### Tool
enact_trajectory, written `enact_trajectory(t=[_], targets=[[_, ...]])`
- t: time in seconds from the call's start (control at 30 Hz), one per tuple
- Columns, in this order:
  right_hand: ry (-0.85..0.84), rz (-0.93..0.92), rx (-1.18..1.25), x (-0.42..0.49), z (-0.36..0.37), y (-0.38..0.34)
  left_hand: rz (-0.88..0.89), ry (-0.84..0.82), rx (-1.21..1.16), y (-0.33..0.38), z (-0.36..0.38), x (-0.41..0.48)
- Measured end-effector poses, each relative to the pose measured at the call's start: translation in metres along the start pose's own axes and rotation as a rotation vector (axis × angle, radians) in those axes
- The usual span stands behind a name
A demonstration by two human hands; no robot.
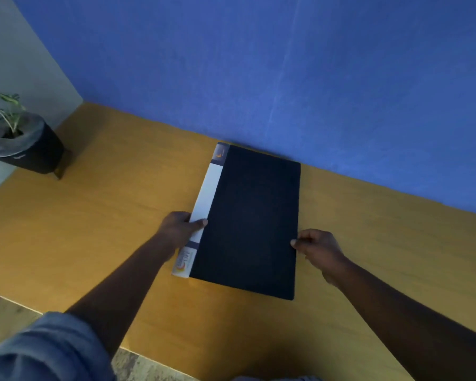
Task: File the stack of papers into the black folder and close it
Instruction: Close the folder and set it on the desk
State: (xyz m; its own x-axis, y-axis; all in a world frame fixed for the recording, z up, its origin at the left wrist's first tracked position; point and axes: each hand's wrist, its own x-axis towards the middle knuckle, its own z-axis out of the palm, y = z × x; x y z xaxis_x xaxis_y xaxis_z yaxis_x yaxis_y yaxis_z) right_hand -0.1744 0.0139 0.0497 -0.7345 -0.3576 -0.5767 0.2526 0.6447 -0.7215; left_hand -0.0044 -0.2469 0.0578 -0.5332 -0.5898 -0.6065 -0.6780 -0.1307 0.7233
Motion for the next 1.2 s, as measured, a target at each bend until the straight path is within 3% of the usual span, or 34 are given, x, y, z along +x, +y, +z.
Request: enact_trajectory(t=[0.17,0.3,0.43,0.7,0.93,1.2], targets=[[-0.014,-0.025,-0.102,0.032,0.031,-0.018,-0.01,0.111,0.054,-0.002,-0.019,0.033],[-0.056,-0.082,-0.183,0.042,0.051,-0.017,0.064,0.336,0.303,-0.013,-0.022,0.049],[-0.015,-0.186,-0.271,0.041,0.059,-0.01,0.112,0.475,0.317,-0.024,-0.012,0.048],[0.083,-0.354,-0.615,0.032,0.064,0.003,0.169,0.576,0.383,-0.042,0.003,0.04],[0.083,-0.356,-0.64,0.033,0.071,0.005,0.342,0.558,0.688,-0.062,0.006,0.041],[0.019,-0.423,-0.734,0.023,0.059,0.006,0.372,0.546,0.685,-0.059,0.005,0.04]])
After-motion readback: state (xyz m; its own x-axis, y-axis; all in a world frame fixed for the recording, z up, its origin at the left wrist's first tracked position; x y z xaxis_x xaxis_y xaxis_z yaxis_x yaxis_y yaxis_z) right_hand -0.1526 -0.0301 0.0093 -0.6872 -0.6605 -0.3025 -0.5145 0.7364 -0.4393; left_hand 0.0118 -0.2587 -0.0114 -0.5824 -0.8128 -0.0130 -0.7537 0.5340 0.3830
